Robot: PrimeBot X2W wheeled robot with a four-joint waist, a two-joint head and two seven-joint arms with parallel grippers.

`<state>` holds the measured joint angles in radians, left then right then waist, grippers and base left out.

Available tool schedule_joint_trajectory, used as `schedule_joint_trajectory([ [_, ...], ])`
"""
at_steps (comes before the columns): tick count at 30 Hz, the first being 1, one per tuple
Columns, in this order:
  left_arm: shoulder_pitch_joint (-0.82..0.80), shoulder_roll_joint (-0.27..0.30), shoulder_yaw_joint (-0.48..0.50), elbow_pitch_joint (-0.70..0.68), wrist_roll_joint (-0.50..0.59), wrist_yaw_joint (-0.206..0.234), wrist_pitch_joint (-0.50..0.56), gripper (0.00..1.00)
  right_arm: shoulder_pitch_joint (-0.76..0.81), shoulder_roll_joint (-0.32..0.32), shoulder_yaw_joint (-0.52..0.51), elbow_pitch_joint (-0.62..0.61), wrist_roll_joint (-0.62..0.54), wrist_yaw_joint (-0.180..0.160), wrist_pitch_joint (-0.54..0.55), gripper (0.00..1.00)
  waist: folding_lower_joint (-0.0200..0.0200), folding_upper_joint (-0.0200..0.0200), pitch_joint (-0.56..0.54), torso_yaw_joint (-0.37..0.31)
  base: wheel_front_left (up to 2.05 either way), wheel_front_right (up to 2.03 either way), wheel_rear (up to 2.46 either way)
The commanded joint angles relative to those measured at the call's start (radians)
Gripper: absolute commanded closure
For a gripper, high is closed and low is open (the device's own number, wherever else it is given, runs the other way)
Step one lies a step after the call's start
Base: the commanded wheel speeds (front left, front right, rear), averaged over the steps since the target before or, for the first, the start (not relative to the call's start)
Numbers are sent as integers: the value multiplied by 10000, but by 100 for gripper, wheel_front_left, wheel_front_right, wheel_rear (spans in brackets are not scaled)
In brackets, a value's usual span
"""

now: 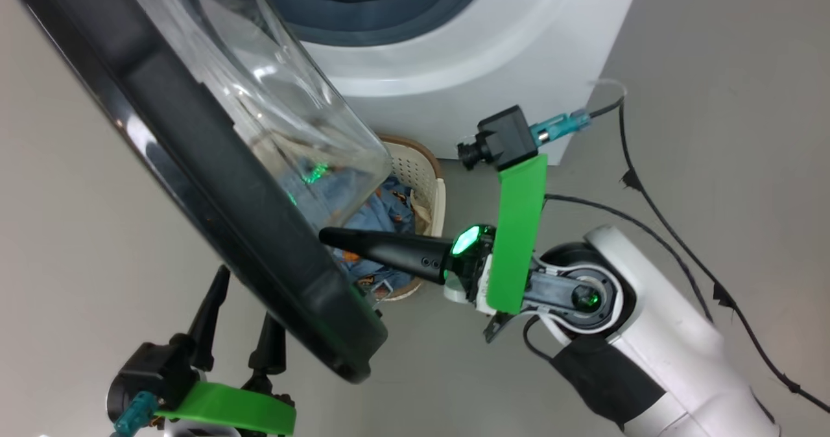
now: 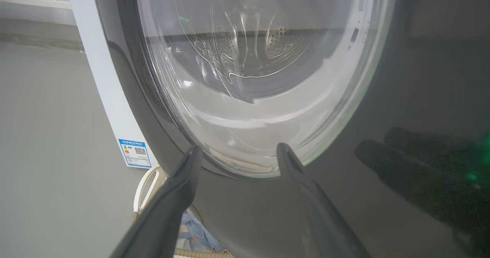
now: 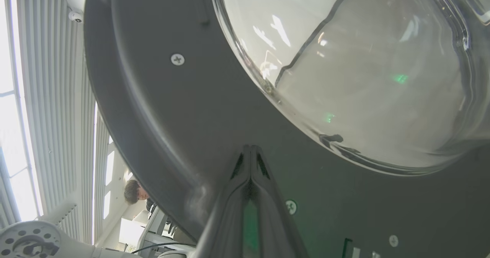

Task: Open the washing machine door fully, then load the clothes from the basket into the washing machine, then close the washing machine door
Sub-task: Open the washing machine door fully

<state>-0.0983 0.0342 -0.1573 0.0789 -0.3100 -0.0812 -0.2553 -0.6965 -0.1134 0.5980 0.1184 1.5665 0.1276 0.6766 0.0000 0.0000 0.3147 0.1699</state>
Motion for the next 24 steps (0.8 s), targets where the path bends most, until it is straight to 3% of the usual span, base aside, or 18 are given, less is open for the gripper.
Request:
schedule_joint_trajectory([
  [1, 48, 160, 296, -196, 61, 11, -65, 0, 222, 433, 196, -268, -15, 31, -82, 100, 0, 0, -100, 131, 0, 0, 0],
  [24, 423, 160, 143, -89, -4, 142, -65, 0, 1244, 575, 573, 325, 122, 31, -1131, 100, 0, 0, -1325, 722, 0, 0, 0],
])
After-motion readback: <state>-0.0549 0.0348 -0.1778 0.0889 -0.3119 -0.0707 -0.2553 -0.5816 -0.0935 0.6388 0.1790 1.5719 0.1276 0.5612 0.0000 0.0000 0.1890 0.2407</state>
